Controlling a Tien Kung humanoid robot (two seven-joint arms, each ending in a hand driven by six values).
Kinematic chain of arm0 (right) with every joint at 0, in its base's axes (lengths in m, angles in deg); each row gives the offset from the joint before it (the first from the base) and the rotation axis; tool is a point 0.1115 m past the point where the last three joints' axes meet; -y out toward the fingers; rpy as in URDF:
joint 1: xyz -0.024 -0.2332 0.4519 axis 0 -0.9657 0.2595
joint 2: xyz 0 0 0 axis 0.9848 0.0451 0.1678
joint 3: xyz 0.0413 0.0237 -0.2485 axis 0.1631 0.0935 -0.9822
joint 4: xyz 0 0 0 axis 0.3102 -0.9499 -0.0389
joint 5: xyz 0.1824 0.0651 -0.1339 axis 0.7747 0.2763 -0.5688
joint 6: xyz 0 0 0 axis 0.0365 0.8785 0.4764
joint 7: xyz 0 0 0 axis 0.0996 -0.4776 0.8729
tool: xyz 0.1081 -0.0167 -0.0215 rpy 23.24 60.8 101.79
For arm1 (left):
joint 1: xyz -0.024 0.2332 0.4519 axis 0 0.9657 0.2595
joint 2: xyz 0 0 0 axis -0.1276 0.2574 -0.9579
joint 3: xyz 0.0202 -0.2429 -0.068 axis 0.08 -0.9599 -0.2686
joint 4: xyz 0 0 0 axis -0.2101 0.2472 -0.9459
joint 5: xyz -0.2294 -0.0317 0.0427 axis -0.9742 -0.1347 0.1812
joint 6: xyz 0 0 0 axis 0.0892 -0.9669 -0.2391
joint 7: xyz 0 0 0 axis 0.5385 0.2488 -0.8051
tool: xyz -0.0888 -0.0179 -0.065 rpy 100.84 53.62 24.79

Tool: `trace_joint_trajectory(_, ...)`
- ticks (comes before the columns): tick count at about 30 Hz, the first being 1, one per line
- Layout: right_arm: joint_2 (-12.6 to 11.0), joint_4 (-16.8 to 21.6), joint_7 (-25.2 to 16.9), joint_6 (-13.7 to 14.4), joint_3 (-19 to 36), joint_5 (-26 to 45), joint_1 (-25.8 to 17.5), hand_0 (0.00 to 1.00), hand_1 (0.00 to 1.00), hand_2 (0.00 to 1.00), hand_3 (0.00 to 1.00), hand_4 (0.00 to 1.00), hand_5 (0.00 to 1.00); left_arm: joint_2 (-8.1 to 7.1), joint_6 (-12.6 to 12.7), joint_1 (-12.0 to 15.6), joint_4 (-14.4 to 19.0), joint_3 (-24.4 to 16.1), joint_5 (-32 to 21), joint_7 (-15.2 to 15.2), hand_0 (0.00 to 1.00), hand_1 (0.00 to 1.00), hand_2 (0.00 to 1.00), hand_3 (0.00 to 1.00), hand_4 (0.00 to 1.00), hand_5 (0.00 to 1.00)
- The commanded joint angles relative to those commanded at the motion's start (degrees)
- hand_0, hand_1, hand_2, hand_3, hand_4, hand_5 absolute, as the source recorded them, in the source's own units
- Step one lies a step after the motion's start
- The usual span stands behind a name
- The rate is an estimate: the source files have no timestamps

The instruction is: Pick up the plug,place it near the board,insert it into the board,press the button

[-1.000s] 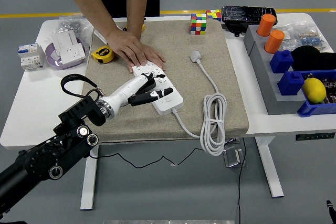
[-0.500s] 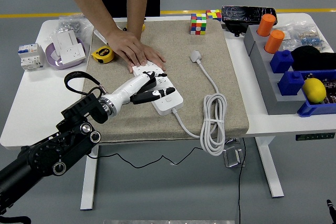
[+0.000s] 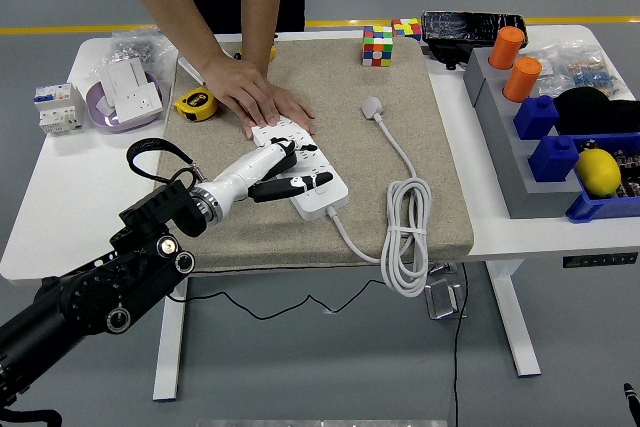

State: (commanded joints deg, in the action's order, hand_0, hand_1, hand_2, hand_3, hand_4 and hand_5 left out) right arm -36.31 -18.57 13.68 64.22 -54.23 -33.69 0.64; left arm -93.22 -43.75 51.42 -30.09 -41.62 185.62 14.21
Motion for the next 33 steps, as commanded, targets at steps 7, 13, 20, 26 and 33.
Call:
trace_joint_trajectory(7, 0.0, 0.0, 0.0, 0.0, 0.1, -0.1, 0.0, 0.945, 0.885, 0.829, 0.848, 0.998, 0.998, -0.09, -0.1, 0.0, 0.4, -0.1, 0.7, 0.1, 0.998, 0.983, 0.941, 0.910, 0.998, 0.998)
trace_joint_trajectory(13, 0.0, 0.0, 0.1, 0.0, 0.0, 0.0, 0.0, 0.945, 0.884, 0.829, 0.848, 0.998, 0.998, -0.44, 0.1, 0.8, 4.7, -2.5, 2.1, 0.2, 0.998, 0.984, 0.933, 0.907, 0.998, 0.998)
trace_joint_trajectory(20, 0.2, 0.0, 0.1, 0.0, 0.3, -0.1, 0.0, 0.945, 0.885, 0.829, 0.848, 0.998, 0.998, -1.49, 0.9, 1.7, 13.3, -6.4, 5.9, 0.4, 0.998, 0.980, 0.919, 0.893, 0.998, 0.998)
trace_joint_trajectory(26, 0.2, -0.3, 0.1, 0.0, 0.7, 0.1, -0.1, 0.946, 0.885, 0.828, 0.848, 0.998, 0.998, -3.95, 0.1, 5.4, 24.2, -11.4, 9.4, 4.1, 0.715, 0.661, 0.637, 0.906, 0.998, 0.998)
trace_joint_trajectory(33, 0.2, -0.4, 0.1, 0.0, 1.0, 0.4, -0.1, 0.945, 0.885, 0.827, 0.847, 0.998, 0.998, -6.61, -4.8, 9.6, 32.8, -13.6, 19.0, 8.3, 0.307, 0.185, 0.264, 0.920, 0.873, 0.452)
